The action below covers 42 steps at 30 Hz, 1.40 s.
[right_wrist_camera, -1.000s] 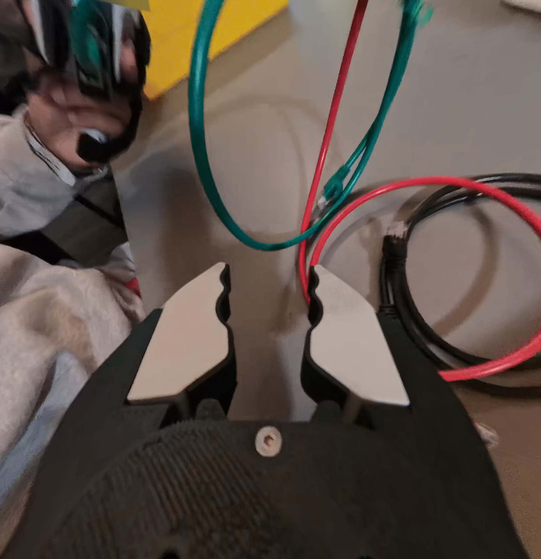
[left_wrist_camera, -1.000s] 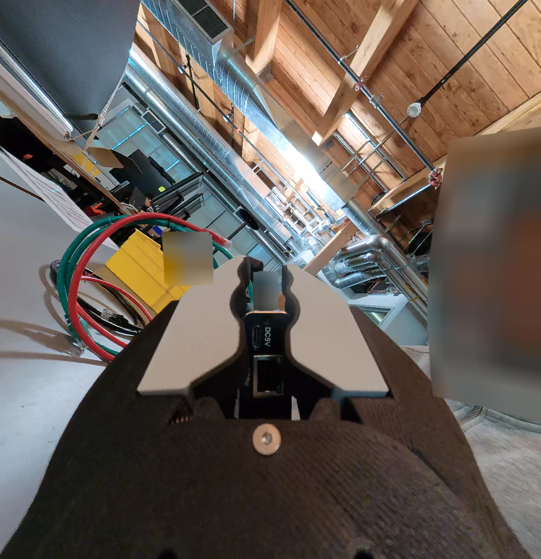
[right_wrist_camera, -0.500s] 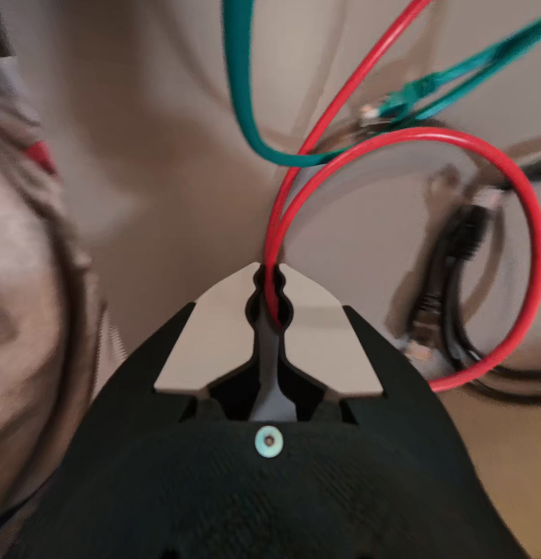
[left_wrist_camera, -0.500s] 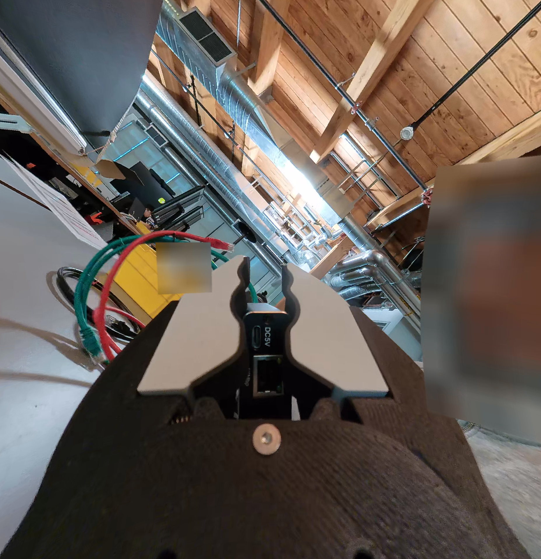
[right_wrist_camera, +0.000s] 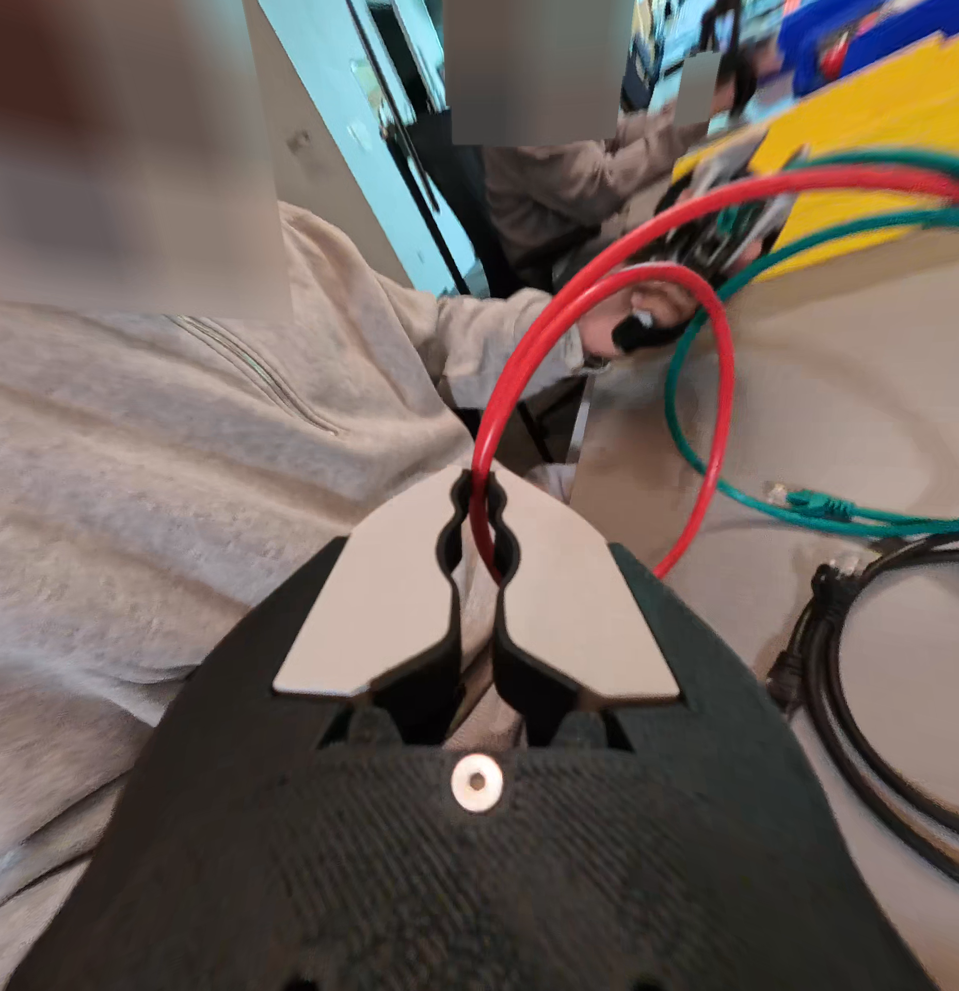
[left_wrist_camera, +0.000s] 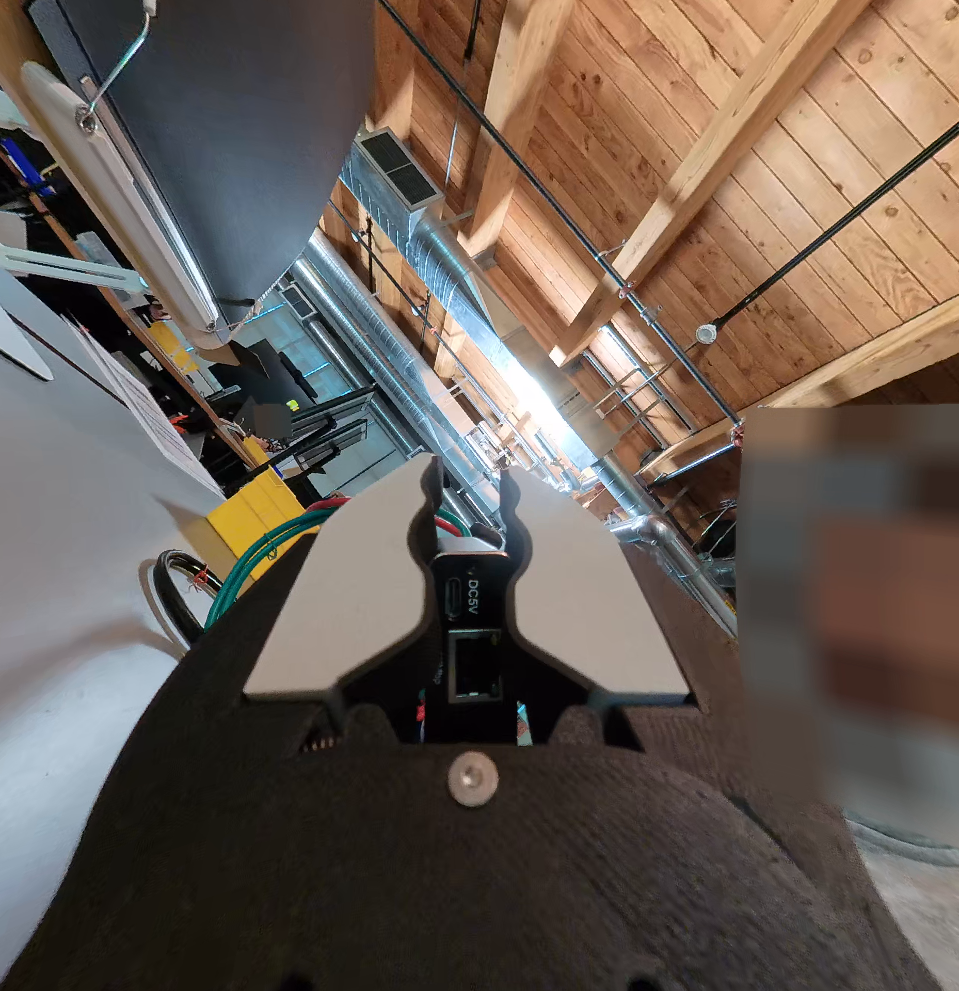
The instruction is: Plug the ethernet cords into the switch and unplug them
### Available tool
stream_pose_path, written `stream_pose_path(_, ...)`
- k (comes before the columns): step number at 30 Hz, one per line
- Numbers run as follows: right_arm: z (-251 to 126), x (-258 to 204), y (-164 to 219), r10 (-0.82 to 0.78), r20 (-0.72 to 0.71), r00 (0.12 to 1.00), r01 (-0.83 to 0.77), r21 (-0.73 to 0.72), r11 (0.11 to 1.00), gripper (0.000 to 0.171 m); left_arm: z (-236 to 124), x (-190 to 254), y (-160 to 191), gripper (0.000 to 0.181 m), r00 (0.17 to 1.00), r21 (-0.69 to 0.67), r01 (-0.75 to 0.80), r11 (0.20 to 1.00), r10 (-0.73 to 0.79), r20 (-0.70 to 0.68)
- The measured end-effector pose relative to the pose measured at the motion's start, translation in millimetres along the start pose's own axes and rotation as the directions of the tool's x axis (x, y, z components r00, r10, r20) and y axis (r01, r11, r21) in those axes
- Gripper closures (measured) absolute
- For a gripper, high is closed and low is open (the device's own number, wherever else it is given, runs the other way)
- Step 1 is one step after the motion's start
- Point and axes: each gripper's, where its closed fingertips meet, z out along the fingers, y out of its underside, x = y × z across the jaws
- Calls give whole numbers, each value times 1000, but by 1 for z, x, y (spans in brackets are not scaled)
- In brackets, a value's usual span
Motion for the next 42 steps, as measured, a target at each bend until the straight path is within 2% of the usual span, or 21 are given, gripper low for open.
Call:
stream_pose_path(5, -33, -25, -43, -119, 88, 989, 87, 301, 950, 165, 0, -1, 0, 160, 1000, 0, 7, 1000, -7, 1)
stream_pose_path(8, -46, -46, -55, -189, 168, 967, 108, 401, 910, 164, 1, 0, 2, 160, 1000, -9, 10, 1000, -10, -4)
stream_pose_path(14, -68, -48, -80, -238, 75, 968, 156, 562, 812, 164, 9, 7, 15, 160, 1000, -71, -4, 997, 3, -26)
stream_pose_path(17, -56, -39, -75, -203, 41, 978, 155, 503, 850, 165, 16, 13, 24, 160, 999, -103, -20, 994, 16, -38)
stream_pose_path(21, -24, -51, -71, -201, 181, 963, 102, 443, 891, 165, 27, 23, 47, 161, 998, -188, -28, 982, 16, -67)
stream_pose_path(25, 19, -68, -59, -174, 302, 937, 80, 298, 951, 164, 35, 28, 67, 161, 997, -249, -40, 968, 21, -79)
stream_pose_path(29, 63, -79, -37, -127, 358, 925, 96, 105, 990, 164, 38, 28, 76, 161, 997, -250, -10, 968, -10, -79)
stream_pose_path(32, 80, -85, -27, -98, 401, 911, 90, 39, 995, 164, 38, 27, 78, 161, 997, -233, 10, 972, -27, -70)
stream_pose_path(36, 71, -93, -35, -115, 457, 882, 76, 103, 992, 164, 37, 27, 70, 162, 998, -195, 2, 981, -13, -56)
stream_pose_path(40, 43, -116, -52, -175, 584, 793, 40, 238, 971, 163, 36, 27, 66, 162, 999, -189, 2, 982, -12, -53)
stream_pose_path(42, 43, -116, -52, -165, 596, 786, 27, 234, 972, 163, 37, 27, 69, 161, 998, -199, 13, 980, -25, -55)
